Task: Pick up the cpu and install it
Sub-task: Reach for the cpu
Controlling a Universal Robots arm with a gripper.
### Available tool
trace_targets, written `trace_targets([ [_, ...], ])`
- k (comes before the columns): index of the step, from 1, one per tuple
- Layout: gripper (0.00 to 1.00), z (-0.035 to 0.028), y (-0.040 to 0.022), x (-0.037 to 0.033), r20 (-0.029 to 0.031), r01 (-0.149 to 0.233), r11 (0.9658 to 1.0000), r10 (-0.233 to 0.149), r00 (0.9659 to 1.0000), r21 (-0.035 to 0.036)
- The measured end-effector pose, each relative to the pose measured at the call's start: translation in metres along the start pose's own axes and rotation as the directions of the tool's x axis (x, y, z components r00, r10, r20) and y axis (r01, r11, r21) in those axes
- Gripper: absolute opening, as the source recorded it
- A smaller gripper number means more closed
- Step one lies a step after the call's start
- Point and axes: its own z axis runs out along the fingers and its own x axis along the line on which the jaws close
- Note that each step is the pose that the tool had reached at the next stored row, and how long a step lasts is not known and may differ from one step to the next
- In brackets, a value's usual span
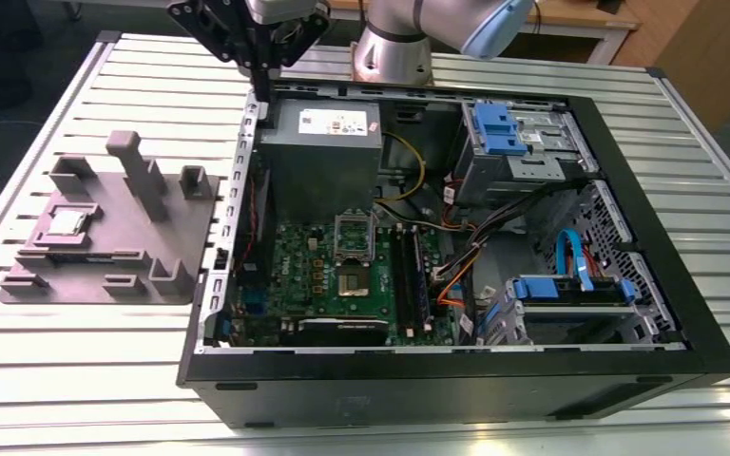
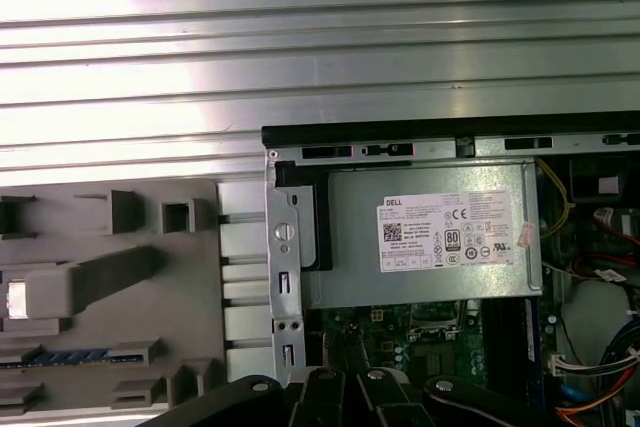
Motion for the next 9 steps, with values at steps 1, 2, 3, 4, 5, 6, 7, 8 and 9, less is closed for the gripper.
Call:
trace_targets([
  [1,0.10,0.0000,0.0000,0.0003,0.0000,0.000,1.0000,0.000,1.0000,0.0000],
  [2,0.10,0.0000,0.0000,0.0006,0.0000,0.000,1.0000,0.000,1.0000,0.0000],
  [3,0.10,0.0000,-0.0001,0.0008,0.0000,0.000,1.0000,0.000,1.0000,0.0000],
  [4,0.10,0.0000,-0.0001,0.0011,0.0000,0.000,1.0000,0.000,1.0000,0.0000],
  [5,0.10,0.0000,-0.0001,0.0013,0.0000,0.000,1.0000,0.000,1.0000,0.0000],
  [6,0.10,0.0000,-0.0001,0.0016,0.0000,0.000,1.0000,0.000,1.0000,0.0000],
  [7,0.10,0.0000,-0.0001,0.0018,0.0001,0.000,1.0000,0.000,1.0000,0.0000],
  [8,0.10,0.0000,-0.0001,0.0021,0.0000,0.000,1.0000,0.000,1.0000,0.0000],
  [9,0.10,-0.0001,-0.0002,0.0024,0.0000,0.000,1.0000,0.000,1.0000,0.0000],
])
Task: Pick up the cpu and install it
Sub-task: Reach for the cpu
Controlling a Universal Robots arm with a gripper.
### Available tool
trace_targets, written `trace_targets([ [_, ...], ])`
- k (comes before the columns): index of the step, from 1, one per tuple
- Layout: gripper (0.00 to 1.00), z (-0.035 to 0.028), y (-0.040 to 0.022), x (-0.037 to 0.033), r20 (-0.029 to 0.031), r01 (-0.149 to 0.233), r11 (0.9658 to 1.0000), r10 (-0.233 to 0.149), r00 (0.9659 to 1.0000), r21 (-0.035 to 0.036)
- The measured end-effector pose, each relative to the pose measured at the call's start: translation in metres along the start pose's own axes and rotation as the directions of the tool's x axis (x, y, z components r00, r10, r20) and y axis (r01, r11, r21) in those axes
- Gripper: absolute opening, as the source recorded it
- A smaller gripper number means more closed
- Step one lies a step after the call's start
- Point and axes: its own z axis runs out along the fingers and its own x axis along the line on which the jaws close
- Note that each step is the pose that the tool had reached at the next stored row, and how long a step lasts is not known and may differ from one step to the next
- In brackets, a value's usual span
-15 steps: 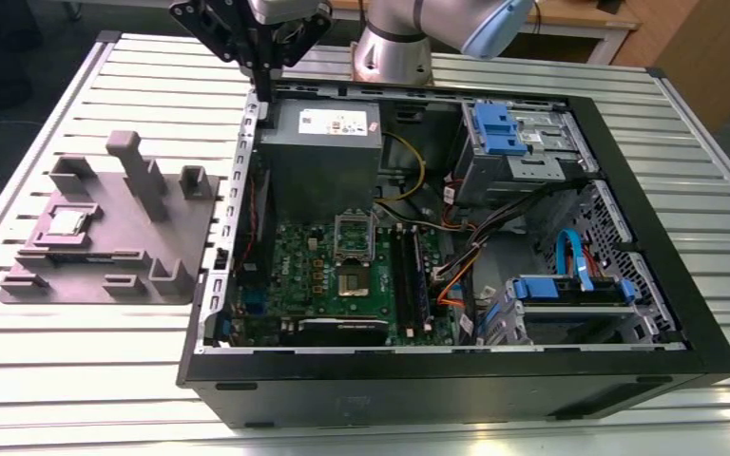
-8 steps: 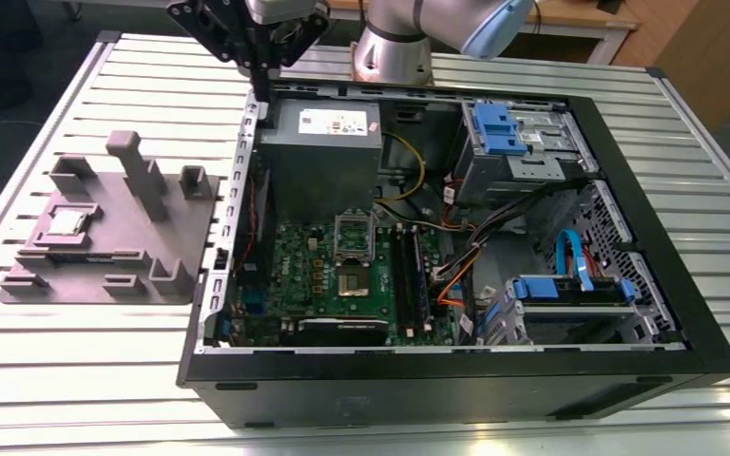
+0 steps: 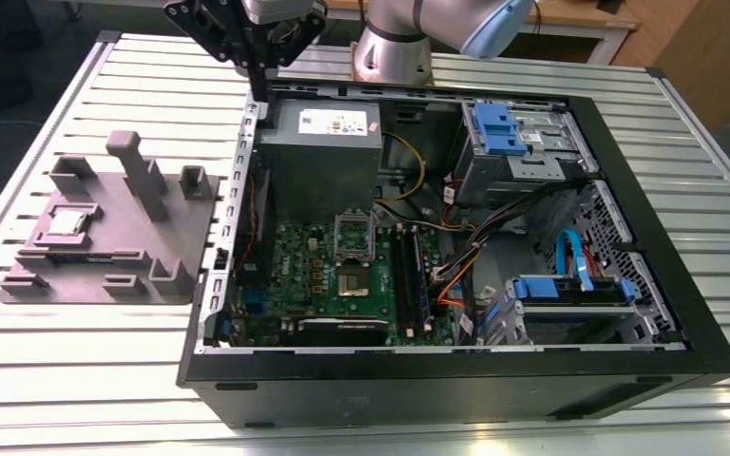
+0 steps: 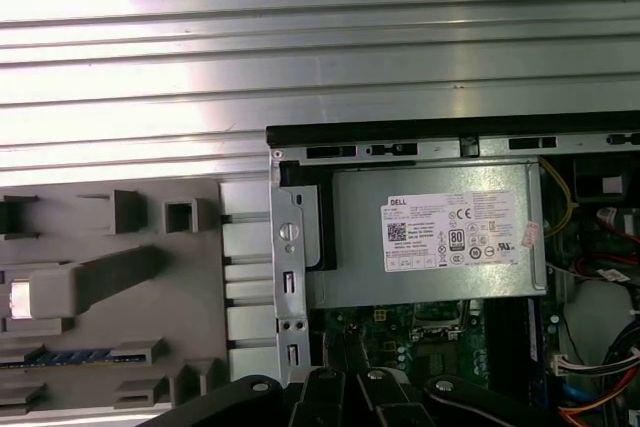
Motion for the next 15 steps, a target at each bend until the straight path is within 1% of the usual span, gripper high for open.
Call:
trace_targets([
  [15,0.10,-0.0001,-0.0003,0.0041,0.0000,0.000,1.0000,0.000,1.0000,0.0000],
])
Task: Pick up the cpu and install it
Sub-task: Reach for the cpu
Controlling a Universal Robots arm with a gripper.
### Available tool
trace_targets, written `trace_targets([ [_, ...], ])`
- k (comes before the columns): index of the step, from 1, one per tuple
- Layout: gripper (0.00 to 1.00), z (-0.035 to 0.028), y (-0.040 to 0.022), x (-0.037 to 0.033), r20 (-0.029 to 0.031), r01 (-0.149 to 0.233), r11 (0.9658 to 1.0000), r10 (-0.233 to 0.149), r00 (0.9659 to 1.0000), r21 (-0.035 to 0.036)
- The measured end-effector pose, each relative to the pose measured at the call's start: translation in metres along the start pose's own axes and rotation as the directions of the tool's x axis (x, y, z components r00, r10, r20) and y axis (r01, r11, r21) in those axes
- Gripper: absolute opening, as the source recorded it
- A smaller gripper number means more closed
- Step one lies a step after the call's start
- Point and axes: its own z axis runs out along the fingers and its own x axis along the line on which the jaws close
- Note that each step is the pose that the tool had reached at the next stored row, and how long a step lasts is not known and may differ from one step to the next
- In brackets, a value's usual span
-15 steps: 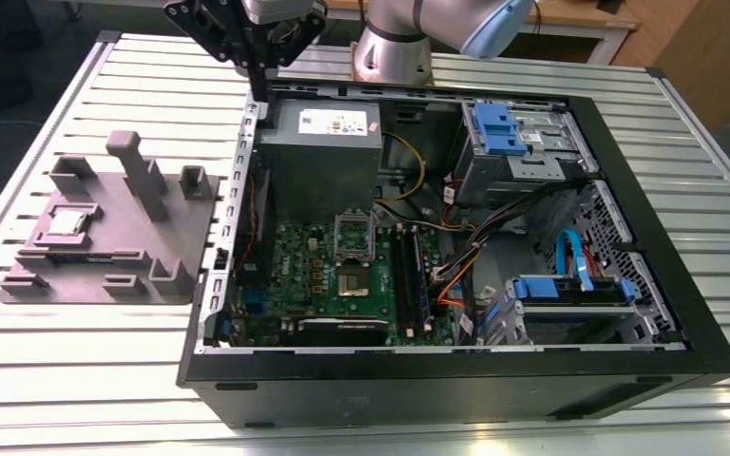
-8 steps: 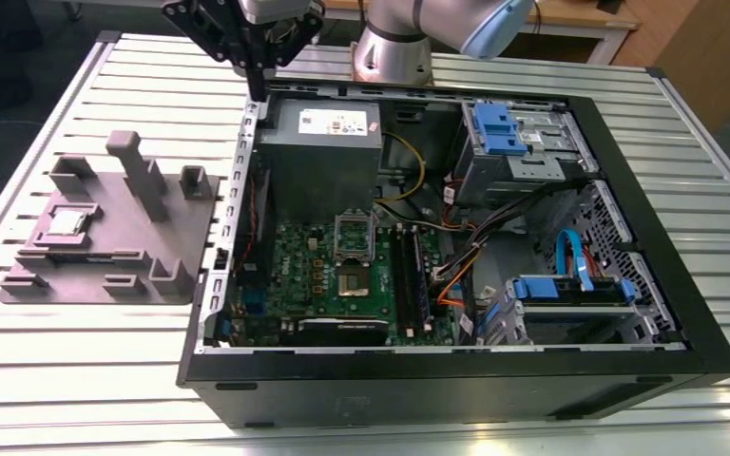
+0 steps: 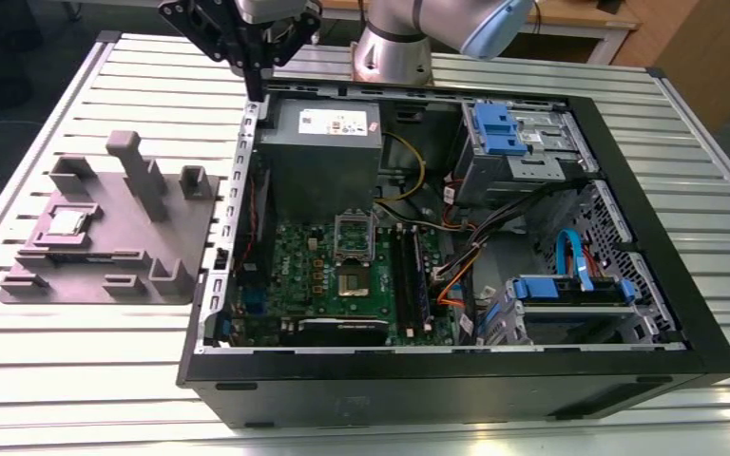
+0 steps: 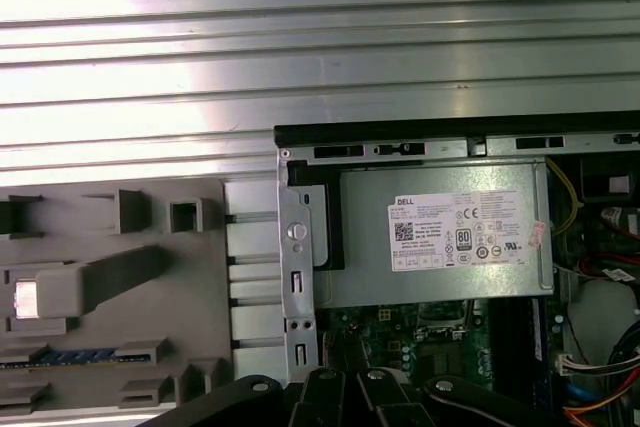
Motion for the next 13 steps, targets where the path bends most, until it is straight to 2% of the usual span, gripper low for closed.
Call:
trace_targets([
  [13,0.10,-0.0001,-0.0003,0.0038,0.0000,0.000,1.0000,0.000,1.0000,0.0000],
])
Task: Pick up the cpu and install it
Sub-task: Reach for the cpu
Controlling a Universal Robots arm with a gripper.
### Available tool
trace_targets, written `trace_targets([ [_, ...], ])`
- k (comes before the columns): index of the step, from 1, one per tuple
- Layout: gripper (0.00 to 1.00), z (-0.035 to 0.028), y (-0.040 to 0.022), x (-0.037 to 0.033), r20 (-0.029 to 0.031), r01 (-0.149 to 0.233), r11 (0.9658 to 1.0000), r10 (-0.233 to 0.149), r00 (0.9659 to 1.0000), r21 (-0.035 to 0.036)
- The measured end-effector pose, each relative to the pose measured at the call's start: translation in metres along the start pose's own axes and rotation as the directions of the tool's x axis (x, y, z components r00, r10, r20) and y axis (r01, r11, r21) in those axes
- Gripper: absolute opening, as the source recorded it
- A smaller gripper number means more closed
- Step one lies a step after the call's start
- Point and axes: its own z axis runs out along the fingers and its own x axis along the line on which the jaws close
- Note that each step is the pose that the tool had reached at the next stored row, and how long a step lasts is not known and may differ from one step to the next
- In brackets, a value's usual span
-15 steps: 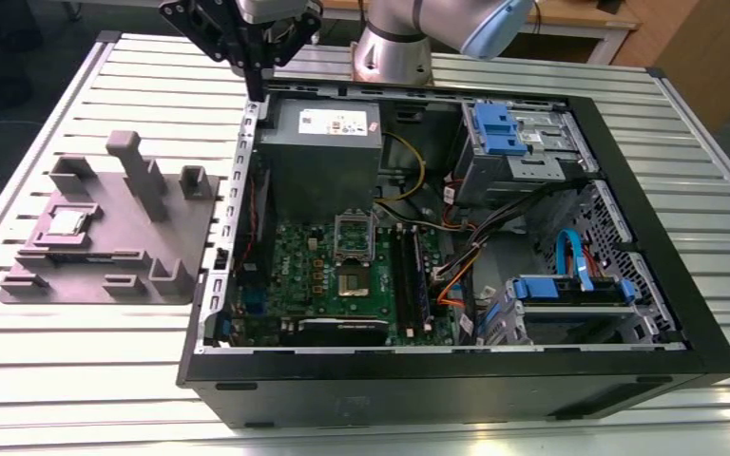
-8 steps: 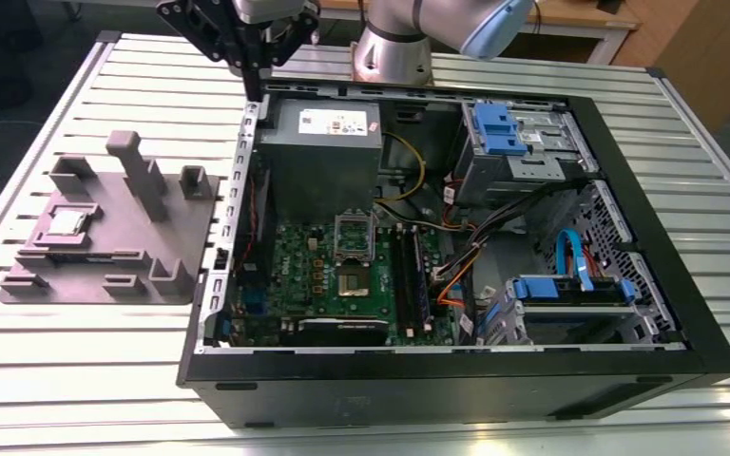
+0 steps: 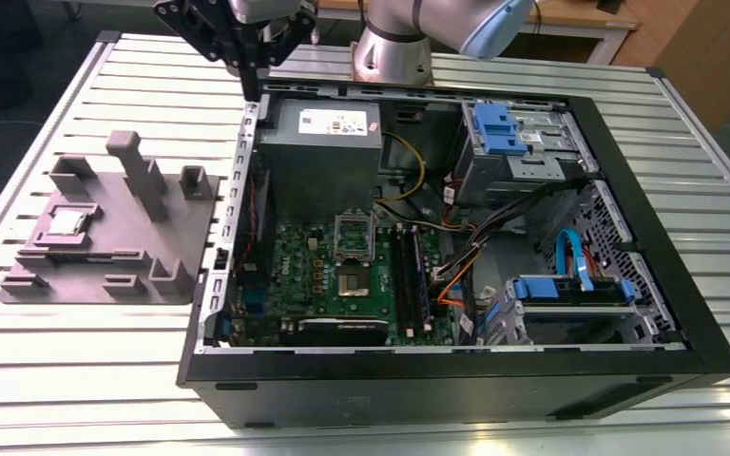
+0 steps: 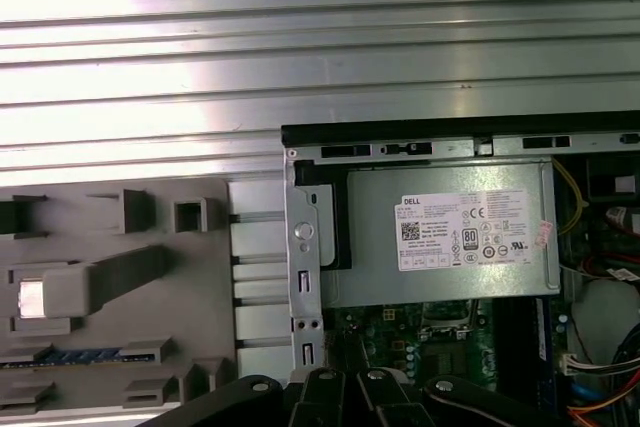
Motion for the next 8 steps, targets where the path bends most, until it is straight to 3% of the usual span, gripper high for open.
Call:
trace_targets([
  [8,0.10,-0.0001,-0.0002,0.0024,0.0000,0.000,1.0000,0.000,1.0000,0.0000],
])
